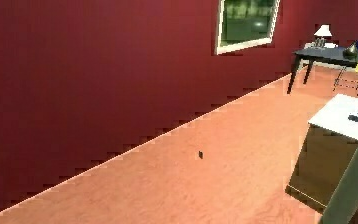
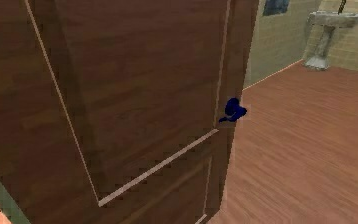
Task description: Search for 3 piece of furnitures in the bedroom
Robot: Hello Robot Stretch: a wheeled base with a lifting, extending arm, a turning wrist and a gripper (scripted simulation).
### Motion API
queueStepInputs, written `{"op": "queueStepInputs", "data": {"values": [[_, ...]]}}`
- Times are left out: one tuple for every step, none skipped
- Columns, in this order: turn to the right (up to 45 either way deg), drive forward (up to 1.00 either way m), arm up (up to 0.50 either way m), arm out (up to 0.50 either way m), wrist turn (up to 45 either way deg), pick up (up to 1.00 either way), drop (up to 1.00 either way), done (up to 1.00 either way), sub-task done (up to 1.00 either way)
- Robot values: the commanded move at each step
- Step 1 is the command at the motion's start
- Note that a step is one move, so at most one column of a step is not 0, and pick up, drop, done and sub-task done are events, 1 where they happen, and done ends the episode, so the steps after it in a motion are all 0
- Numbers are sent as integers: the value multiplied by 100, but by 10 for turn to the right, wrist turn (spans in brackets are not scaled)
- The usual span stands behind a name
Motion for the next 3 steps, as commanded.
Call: {"op": "queueStepInputs", "data": {"values": [[0,55,0,0,0,0,0,0,0],[450,0,0,0,0,0,0,0,0],[30,0,0,0,0,0,0,0,0]]}}
